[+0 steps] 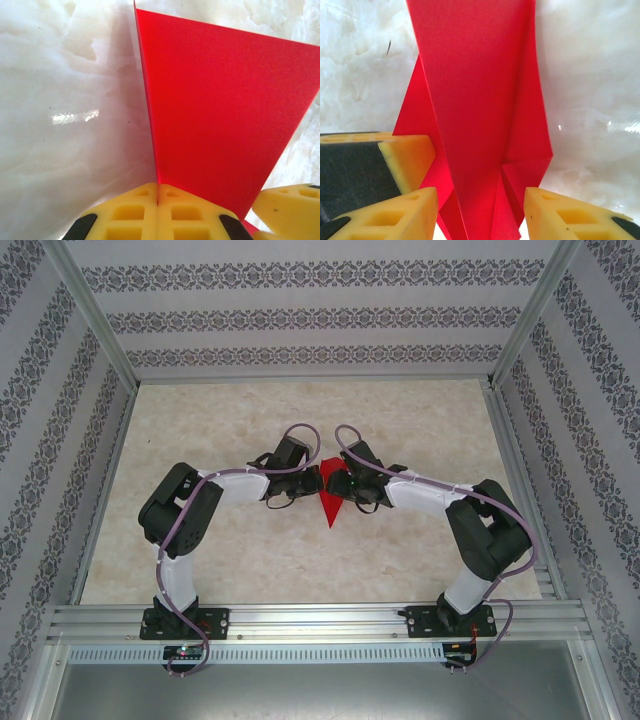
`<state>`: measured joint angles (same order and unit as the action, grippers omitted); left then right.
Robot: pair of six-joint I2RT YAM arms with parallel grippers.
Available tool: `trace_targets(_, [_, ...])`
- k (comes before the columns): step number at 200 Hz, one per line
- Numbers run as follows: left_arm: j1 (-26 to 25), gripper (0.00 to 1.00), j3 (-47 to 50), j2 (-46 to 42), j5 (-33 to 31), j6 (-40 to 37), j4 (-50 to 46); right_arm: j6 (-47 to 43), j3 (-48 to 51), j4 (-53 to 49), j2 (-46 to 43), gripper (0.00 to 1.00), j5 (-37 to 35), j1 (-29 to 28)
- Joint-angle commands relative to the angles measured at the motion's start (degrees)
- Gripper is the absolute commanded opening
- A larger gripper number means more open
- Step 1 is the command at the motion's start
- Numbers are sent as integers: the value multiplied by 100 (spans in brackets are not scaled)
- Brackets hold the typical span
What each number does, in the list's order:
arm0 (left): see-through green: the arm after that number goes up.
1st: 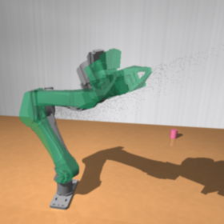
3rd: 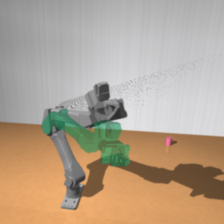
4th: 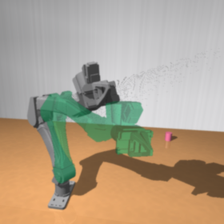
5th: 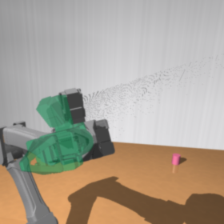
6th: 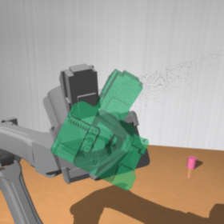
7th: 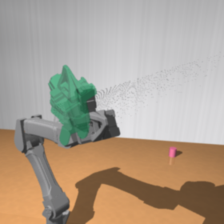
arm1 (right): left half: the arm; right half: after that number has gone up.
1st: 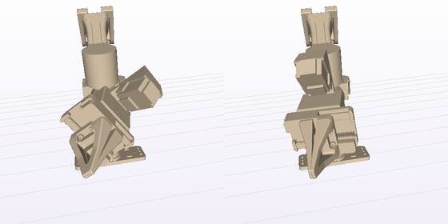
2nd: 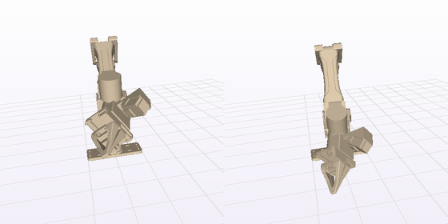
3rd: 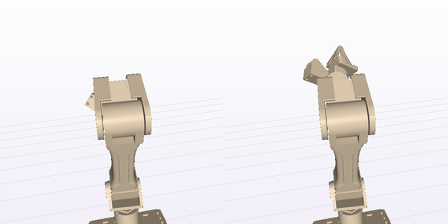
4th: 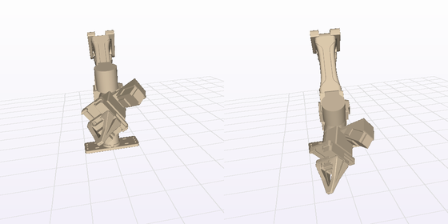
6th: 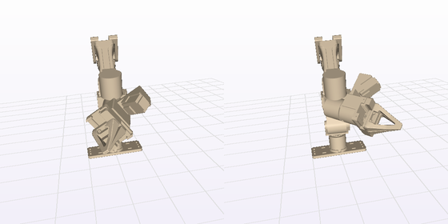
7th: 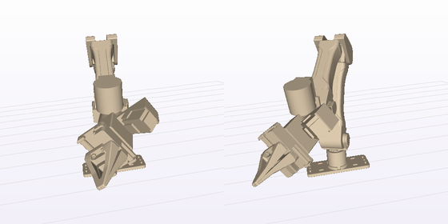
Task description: Fold a paper plane with a square sheet of paper (pick it up from the middle)
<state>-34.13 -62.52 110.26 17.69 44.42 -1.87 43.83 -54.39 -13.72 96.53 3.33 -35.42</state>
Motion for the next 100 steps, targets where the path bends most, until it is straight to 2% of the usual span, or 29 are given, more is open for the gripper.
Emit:
trace_targets(1, [73, 0, 14, 70, -43, 100, 164, 157, 193, 226, -72, 49, 278, -99])
trace_targets(53, [86, 1, 55, 67, 14, 146, 201, 220, 394, 595, -99, 49, 570, -141])
trace_targets(100, [123, 2, 104, 81, 146, 218, 303, 109, 362, 504, 13, 50, 421, -205])
